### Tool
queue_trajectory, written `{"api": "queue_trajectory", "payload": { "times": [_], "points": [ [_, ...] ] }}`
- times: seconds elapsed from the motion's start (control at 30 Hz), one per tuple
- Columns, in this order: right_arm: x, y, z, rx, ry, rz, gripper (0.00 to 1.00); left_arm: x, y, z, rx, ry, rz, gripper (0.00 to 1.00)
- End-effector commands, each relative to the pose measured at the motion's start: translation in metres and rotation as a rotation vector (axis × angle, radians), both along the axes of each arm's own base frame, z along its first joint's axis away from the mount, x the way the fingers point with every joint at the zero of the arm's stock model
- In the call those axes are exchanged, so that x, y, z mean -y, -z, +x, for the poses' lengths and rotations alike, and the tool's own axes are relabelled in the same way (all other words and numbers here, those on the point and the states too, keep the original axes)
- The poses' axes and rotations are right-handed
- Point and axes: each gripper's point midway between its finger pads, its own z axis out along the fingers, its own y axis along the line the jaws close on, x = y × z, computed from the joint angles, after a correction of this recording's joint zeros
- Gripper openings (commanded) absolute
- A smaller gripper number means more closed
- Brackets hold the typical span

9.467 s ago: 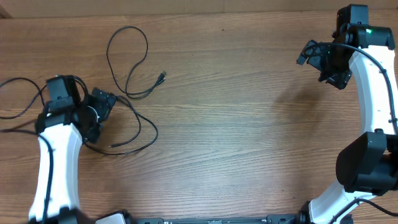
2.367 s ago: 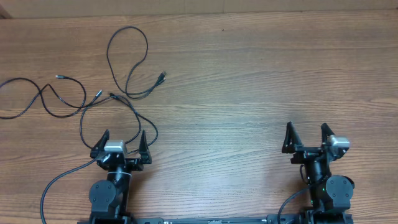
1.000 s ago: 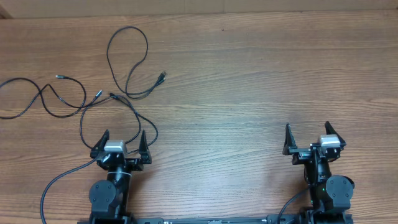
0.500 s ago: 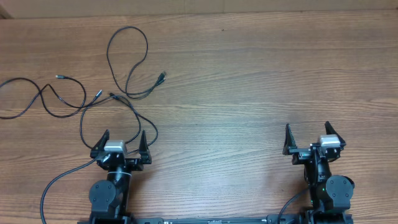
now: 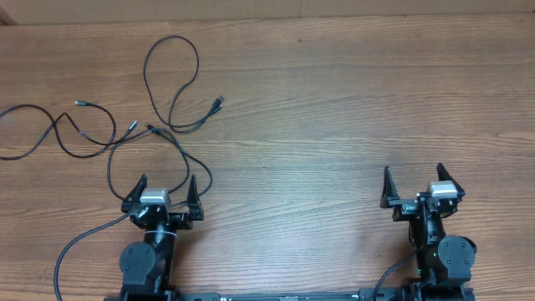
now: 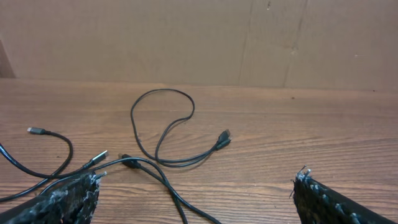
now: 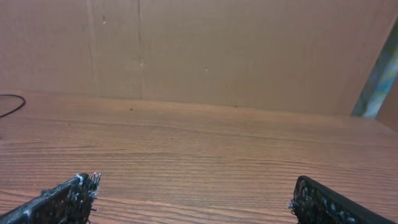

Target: Untangle cables

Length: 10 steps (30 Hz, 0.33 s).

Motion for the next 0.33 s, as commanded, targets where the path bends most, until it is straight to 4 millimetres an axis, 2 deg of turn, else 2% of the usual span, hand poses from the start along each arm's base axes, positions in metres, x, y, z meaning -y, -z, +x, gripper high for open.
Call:
{"api": "queue_trajectory", "payload": {
  "times": [0.0, 0.3],
  "points": [
    [0.0004, 0.0021, 0.0002, 0.003, 0.004, -0.008, 1.00, 0.0040, -0.0001, -0.0004, 0.006, 0.023, 0.024, 0.99],
    [0.0004, 0.0021, 0.0002, 0.003, 0.004, -0.008, 1.00, 0.0040, -0.0001, -0.0004, 0.006, 0.023, 0.024, 0.99]
  ]
}}
